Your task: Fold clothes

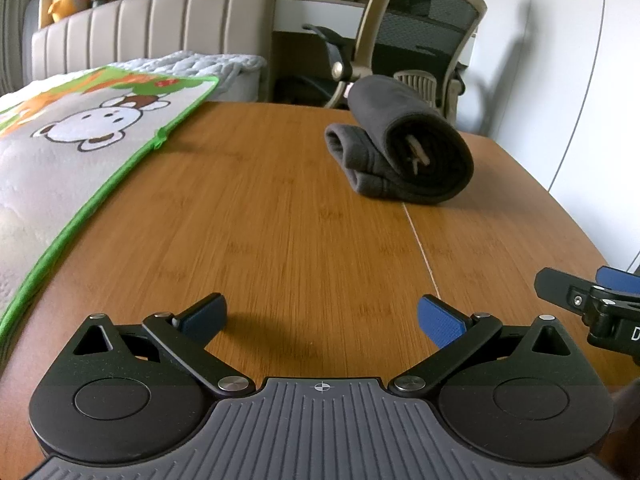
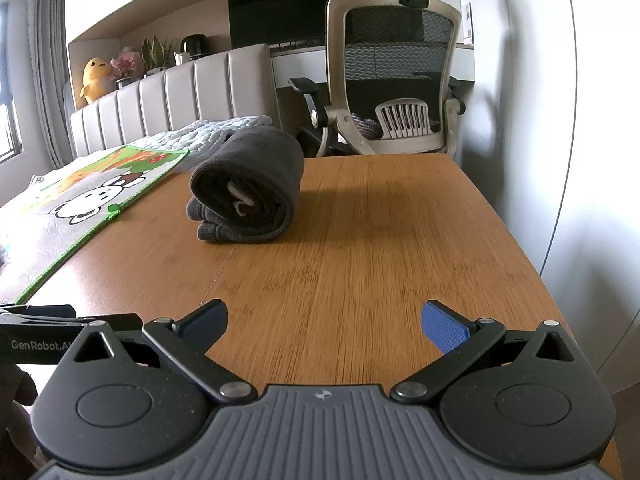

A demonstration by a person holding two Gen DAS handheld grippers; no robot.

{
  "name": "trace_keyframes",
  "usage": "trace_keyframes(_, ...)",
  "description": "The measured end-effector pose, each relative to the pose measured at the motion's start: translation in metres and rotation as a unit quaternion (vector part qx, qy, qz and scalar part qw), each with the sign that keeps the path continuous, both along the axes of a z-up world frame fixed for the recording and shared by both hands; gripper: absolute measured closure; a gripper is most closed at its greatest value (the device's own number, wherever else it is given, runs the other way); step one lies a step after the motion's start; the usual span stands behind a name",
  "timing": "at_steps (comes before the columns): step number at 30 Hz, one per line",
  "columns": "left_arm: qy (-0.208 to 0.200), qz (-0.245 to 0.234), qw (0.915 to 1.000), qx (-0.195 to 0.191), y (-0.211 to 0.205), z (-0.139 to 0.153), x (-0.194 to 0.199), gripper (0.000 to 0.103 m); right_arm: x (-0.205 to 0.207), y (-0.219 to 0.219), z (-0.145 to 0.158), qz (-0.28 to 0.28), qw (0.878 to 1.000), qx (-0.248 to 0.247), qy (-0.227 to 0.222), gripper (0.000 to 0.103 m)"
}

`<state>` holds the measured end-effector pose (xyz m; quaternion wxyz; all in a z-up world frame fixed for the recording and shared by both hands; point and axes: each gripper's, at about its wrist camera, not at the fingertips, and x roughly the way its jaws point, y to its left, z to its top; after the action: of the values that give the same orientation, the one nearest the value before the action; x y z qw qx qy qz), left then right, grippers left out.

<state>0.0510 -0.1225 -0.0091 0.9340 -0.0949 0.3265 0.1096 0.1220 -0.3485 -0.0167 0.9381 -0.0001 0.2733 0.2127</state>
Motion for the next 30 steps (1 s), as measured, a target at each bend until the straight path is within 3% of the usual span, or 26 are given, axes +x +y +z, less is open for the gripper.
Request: trace_keyframes(30, 0.001, -0.003, 1.0, 0.0, 0.0011, -0.0003, 0.0012, 0.0, 0.0032, 0.0001, -0.0019, -0.002, 1.0, 0.005, 0.016, 0.0)
